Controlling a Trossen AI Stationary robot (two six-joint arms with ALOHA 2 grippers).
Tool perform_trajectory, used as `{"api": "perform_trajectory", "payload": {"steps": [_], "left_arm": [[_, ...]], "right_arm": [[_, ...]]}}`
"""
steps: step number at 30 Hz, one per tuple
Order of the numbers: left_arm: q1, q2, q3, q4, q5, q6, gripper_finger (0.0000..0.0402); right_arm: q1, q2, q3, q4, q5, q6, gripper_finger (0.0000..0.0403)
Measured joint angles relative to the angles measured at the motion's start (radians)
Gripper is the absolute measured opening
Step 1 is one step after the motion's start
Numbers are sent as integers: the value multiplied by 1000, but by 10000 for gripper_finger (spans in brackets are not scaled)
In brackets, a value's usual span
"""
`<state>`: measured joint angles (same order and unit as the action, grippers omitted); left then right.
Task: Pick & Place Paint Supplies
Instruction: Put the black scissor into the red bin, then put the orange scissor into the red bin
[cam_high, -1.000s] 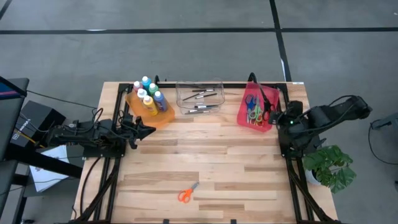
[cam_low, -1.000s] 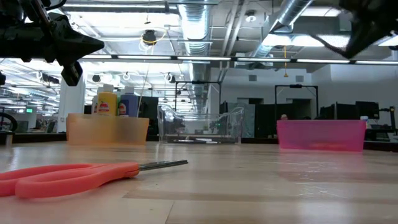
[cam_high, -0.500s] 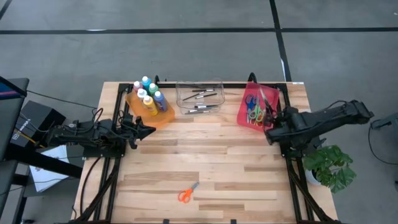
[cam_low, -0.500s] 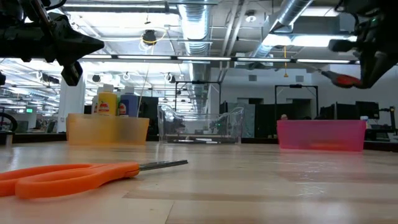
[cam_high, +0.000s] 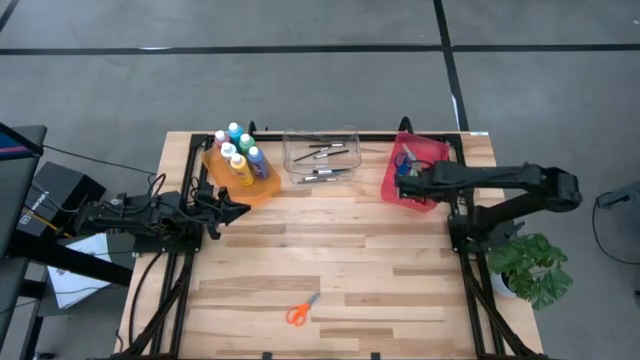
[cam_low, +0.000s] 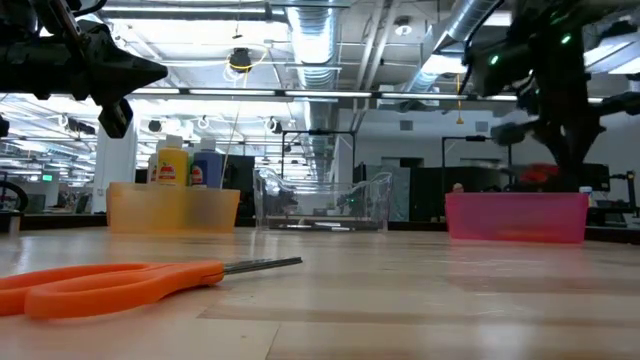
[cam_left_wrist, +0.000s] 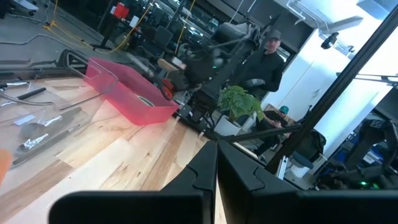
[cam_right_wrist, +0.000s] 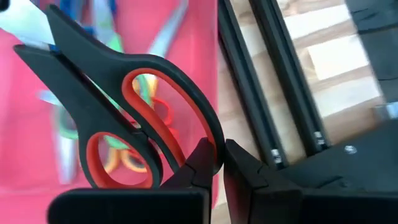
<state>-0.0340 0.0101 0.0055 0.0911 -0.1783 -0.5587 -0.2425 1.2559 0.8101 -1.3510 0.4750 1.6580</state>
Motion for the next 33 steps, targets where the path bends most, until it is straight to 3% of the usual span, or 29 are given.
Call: {"api": "perform_trajectory", "payload": {"steps": [8,22,33], "left_arm": [[0,0,0,0,0,0,6],[0,0,0,0,0,0,6],[0,0,0,0,0,0,6]], "right_arm": [[-117,61,-1,11,-48,-177,12],[-241,61,0,115,-57,-312,29],[-297,61,0,118,-59,-382,89]]}}
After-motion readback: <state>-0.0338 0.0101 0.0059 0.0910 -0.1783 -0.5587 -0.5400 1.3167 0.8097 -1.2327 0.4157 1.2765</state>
